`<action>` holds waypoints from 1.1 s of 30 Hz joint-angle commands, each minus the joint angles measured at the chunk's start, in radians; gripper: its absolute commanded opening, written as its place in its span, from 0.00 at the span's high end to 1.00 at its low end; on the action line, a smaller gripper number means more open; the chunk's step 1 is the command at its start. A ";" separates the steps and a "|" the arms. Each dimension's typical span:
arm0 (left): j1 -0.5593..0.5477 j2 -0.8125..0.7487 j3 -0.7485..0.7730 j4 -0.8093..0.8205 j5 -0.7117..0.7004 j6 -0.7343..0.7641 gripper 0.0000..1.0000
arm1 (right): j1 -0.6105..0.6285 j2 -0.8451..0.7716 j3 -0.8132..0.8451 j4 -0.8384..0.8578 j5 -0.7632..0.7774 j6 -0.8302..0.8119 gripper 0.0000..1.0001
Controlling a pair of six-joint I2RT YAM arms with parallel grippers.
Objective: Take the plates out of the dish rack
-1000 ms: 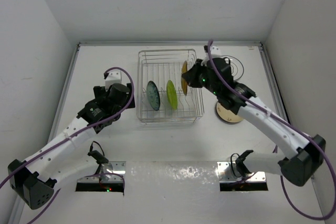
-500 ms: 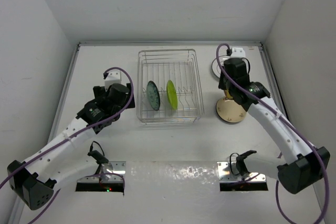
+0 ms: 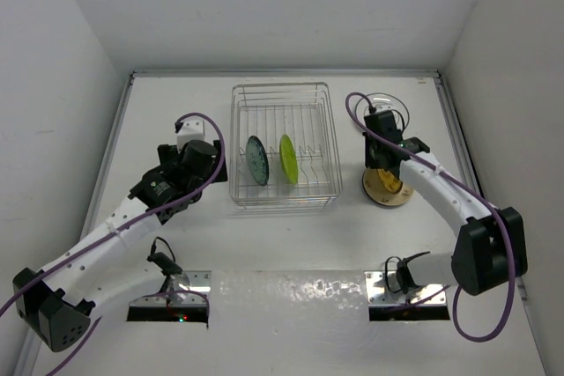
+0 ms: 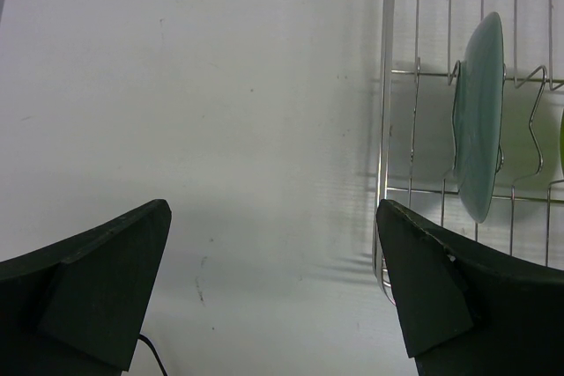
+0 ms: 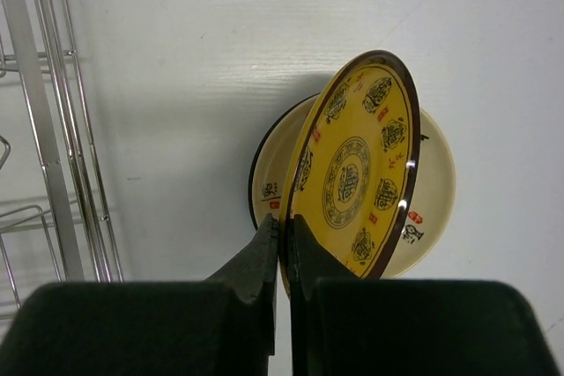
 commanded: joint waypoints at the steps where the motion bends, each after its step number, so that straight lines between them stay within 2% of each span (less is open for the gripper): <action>1: 0.010 0.004 0.000 0.036 0.006 0.015 0.00 | -0.004 0.002 0.001 0.044 0.019 -0.001 0.95; 4: 0.011 0.007 0.000 0.037 0.009 0.017 0.00 | -0.004 0.002 -0.005 0.031 0.024 -0.004 0.77; 6: 0.010 0.007 0.000 0.039 0.010 0.018 0.00 | -0.004 -0.004 -0.008 0.023 0.024 -0.004 0.55; 9: 0.011 0.011 0.000 0.037 0.012 0.018 0.00 | -0.004 -0.024 -0.002 0.011 0.010 -0.001 0.46; 10: 0.010 0.011 0.000 0.036 0.009 0.018 0.00 | -0.002 -0.033 0.001 0.008 0.006 0.002 0.39; 12: 0.011 0.011 0.000 0.034 0.006 0.017 0.00 | 0.010 -0.069 0.004 0.026 -0.045 0.020 0.35; 15: 0.013 0.011 0.003 0.031 -0.005 0.014 0.00 | 0.085 -0.098 0.003 0.110 -0.201 0.051 0.33; 18: 0.022 0.007 0.007 0.024 -0.019 0.005 0.00 | 0.207 -0.034 0.082 0.112 -0.261 0.065 0.32; 21: 0.027 -0.001 0.007 0.017 -0.037 -0.003 0.00 | 0.275 0.043 0.151 0.149 -0.309 0.109 0.30; 25: 0.028 -0.001 0.006 0.019 -0.042 -0.005 0.00 | 0.343 0.117 0.233 0.182 -0.237 0.160 0.30; 33: 0.028 -0.001 0.006 0.020 -0.030 -0.001 0.00 | 0.426 0.313 0.395 0.178 -0.169 0.203 0.40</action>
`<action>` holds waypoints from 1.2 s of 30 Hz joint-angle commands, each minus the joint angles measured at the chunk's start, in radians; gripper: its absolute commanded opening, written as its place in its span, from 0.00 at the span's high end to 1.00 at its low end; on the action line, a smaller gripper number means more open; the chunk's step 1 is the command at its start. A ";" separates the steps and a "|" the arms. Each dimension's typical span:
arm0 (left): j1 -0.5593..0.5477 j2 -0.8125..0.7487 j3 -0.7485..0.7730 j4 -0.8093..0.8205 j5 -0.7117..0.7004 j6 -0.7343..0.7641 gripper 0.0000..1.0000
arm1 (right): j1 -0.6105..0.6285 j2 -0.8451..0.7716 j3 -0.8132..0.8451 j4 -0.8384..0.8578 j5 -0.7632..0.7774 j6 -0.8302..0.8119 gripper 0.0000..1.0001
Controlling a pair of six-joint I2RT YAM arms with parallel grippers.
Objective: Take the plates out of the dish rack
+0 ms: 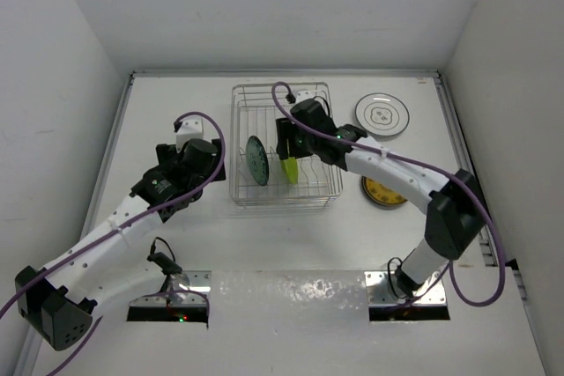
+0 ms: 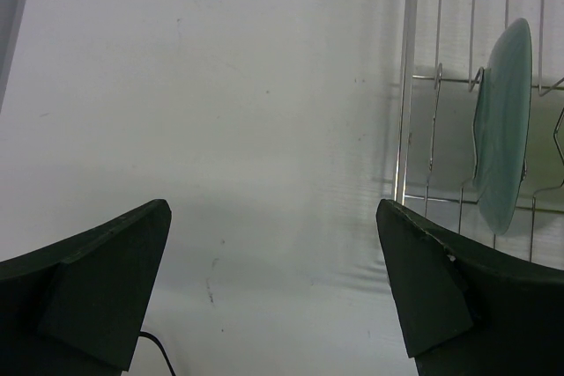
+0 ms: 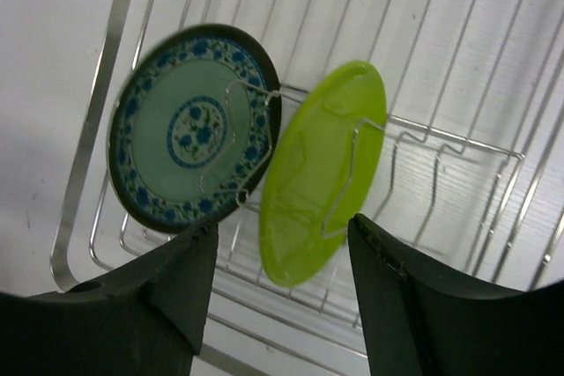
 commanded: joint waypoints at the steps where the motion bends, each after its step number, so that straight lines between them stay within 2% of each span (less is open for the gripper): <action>1: 0.011 -0.019 0.006 0.023 -0.007 -0.005 0.00 | 0.029 0.064 0.085 0.020 0.047 0.035 0.41; 5: 0.011 -0.020 0.006 0.025 0.000 -0.003 0.00 | 0.044 0.127 0.120 0.006 0.105 0.035 0.52; 7: 0.009 -0.025 0.006 0.026 0.002 -0.003 0.00 | 0.046 0.154 0.121 0.003 0.129 0.042 0.62; 8: 0.011 -0.027 0.006 0.025 0.004 -0.002 0.00 | 0.044 0.160 0.123 0.001 0.137 0.045 0.67; 9: 0.011 -0.028 0.006 0.026 0.004 0.000 0.00 | 0.046 0.164 0.120 0.009 0.140 0.054 0.78; 12: 0.011 -0.031 0.004 0.028 0.007 0.000 0.00 | 0.049 0.159 0.092 0.048 0.131 0.080 0.94; 16: 0.011 -0.033 0.004 0.029 0.013 0.001 0.00 | 0.058 0.115 0.059 0.090 0.136 0.117 1.00; 22: 0.011 -0.034 0.003 0.035 0.024 0.006 0.00 | 0.057 -0.019 -0.087 0.252 0.162 0.223 1.00; 29: 0.011 -0.036 0.001 0.035 0.022 0.006 0.00 | 0.058 -0.310 -0.242 0.416 0.238 0.328 1.00; 31: 0.009 -0.034 0.001 0.037 0.023 0.006 0.00 | 0.057 -0.373 -0.244 0.395 0.269 0.305 1.00; 34: 0.011 -0.034 0.001 0.035 0.025 0.006 0.00 | 0.057 -0.432 -0.140 0.236 0.338 0.161 1.00; 36: 0.011 -0.037 0.001 0.038 0.027 0.006 0.00 | 0.049 -0.413 -0.066 0.063 0.393 0.023 1.00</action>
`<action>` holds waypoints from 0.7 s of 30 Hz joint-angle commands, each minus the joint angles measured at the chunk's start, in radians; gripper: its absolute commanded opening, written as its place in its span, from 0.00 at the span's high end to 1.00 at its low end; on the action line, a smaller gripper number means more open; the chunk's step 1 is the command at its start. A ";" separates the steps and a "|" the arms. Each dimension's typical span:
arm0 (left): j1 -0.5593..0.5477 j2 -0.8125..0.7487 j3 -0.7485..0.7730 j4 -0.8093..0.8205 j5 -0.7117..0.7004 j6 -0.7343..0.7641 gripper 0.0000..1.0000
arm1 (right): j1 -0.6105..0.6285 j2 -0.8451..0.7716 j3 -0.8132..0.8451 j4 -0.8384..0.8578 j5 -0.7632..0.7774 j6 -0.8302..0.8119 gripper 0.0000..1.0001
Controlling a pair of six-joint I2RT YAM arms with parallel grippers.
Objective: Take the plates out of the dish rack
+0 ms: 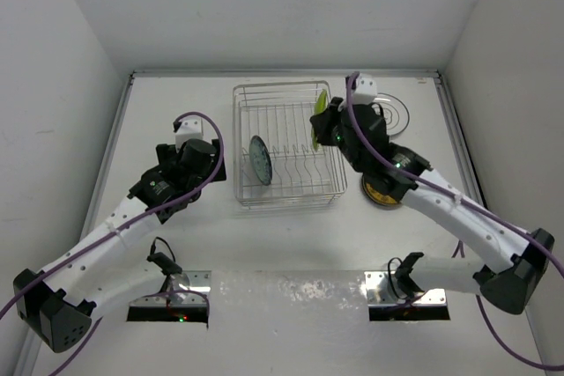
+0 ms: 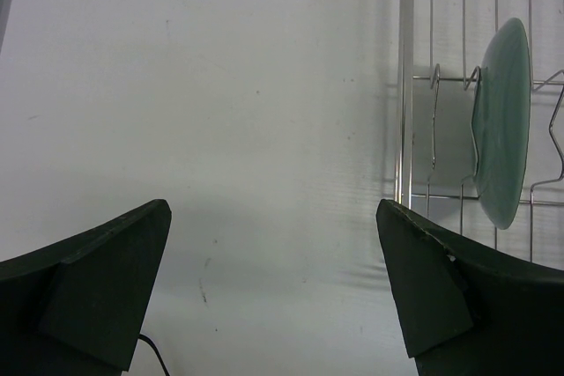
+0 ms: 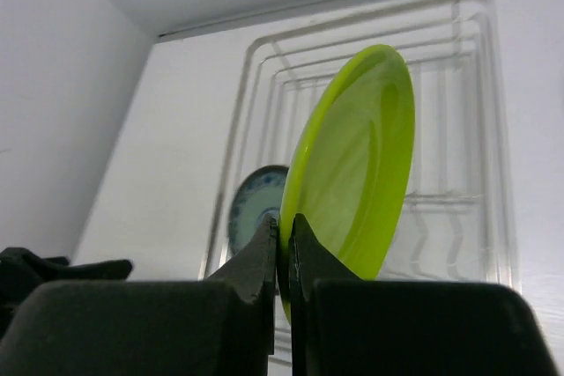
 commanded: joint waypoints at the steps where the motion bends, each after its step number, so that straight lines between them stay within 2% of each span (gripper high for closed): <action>1: 0.011 -0.024 0.001 0.035 0.005 0.006 0.00 | -0.012 0.010 0.189 -0.206 0.130 -0.223 1.00; 2: 0.009 -0.026 0.003 0.035 0.007 0.006 0.00 | -0.025 0.027 0.225 -0.332 0.132 -0.304 1.00; 5: 0.009 -0.027 0.001 0.038 0.011 0.009 0.00 | -0.084 0.099 0.299 -0.553 0.212 -0.395 1.00; 6: 0.011 -0.029 0.001 0.039 0.013 0.011 0.00 | -0.141 0.105 0.293 -0.577 0.209 -0.406 1.00; 10: 0.009 -0.027 0.000 0.044 0.025 0.014 0.00 | -0.272 0.072 0.129 -0.525 0.086 -0.440 1.00; 12: 0.009 -0.027 0.000 0.044 0.027 0.014 0.00 | -0.305 0.076 0.083 -0.505 0.114 -0.458 1.00; 21: 0.009 -0.027 -0.003 0.047 0.031 0.014 0.00 | -0.344 0.203 -0.017 -0.467 0.098 -0.477 0.96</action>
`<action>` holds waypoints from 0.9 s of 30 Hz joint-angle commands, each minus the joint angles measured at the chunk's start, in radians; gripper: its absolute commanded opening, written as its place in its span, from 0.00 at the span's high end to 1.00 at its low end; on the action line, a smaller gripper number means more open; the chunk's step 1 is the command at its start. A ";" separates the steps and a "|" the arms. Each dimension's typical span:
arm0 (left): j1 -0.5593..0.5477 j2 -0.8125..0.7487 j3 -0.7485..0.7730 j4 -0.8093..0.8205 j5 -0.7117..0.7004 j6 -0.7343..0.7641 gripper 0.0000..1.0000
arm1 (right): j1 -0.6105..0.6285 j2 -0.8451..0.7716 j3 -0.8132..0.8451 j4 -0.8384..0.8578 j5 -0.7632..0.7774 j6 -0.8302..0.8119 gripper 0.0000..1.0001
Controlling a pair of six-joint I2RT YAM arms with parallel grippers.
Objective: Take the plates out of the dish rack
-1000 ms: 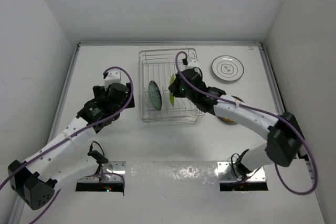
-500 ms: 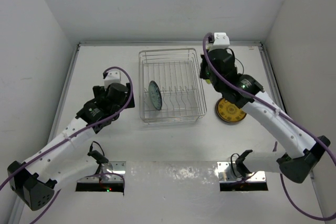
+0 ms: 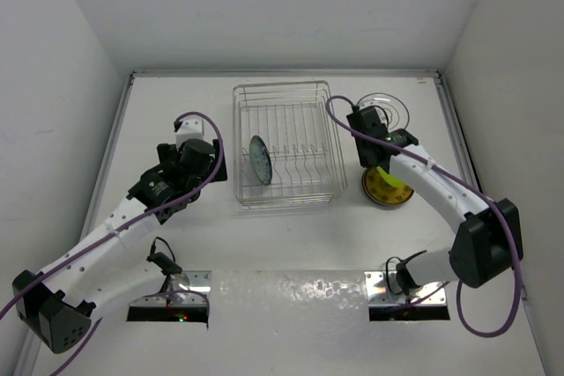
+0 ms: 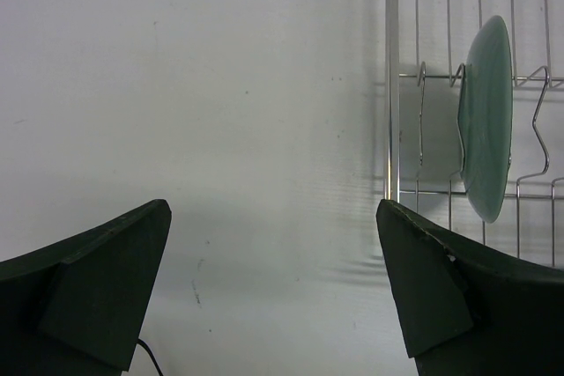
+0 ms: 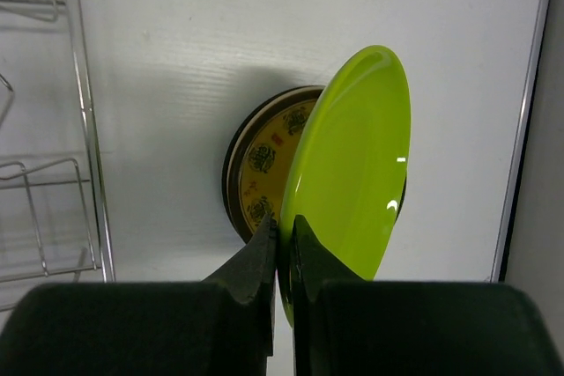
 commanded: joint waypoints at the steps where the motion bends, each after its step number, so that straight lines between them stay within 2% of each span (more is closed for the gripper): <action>1: 0.009 -0.018 -0.003 0.038 0.003 0.008 0.00 | -0.005 0.031 -0.014 0.048 0.016 -0.021 0.95; 5: 0.009 -0.018 -0.003 0.037 0.005 0.008 0.00 | -0.010 0.048 -0.024 0.047 0.017 -0.007 0.93; 7: 0.009 -0.020 -0.003 0.037 0.005 0.008 0.00 | -0.010 0.048 -0.035 0.044 0.025 0.002 0.88; 9: 0.009 -0.020 -0.003 0.037 0.005 0.008 0.00 | -0.008 0.048 -0.038 0.034 0.025 0.010 0.71; 11: 0.009 -0.020 -0.003 0.037 0.008 0.009 0.00 | -0.008 0.045 -0.035 0.027 0.011 0.024 0.30; 12: 0.009 -0.020 -0.003 0.040 0.010 0.009 0.00 | -0.008 0.034 -0.034 0.025 -0.006 0.039 0.13; 14: 0.009 -0.017 -0.003 0.038 0.010 0.011 0.00 | -0.008 0.018 -0.023 0.017 -0.024 0.053 0.02; 20: 0.009 -0.015 -0.003 0.037 0.002 0.009 0.00 | 0.029 -0.079 -0.017 0.085 -0.209 0.112 0.01; 21: 0.009 -0.014 -0.003 0.037 0.000 0.008 0.00 | 0.032 -0.085 -0.024 0.147 -0.274 0.138 0.01; 22: 0.009 -0.012 -0.001 0.035 -0.003 0.006 0.00 | 0.050 -0.093 -0.043 0.193 -0.422 0.152 0.01; 23: 0.011 -0.012 -0.001 0.034 -0.009 0.006 0.00 | 0.065 -0.088 -0.044 0.261 -0.476 0.187 0.01; 27: 0.011 -0.014 0.005 0.015 -0.047 -0.009 0.00 | 0.224 0.008 0.047 0.290 -0.458 0.232 0.01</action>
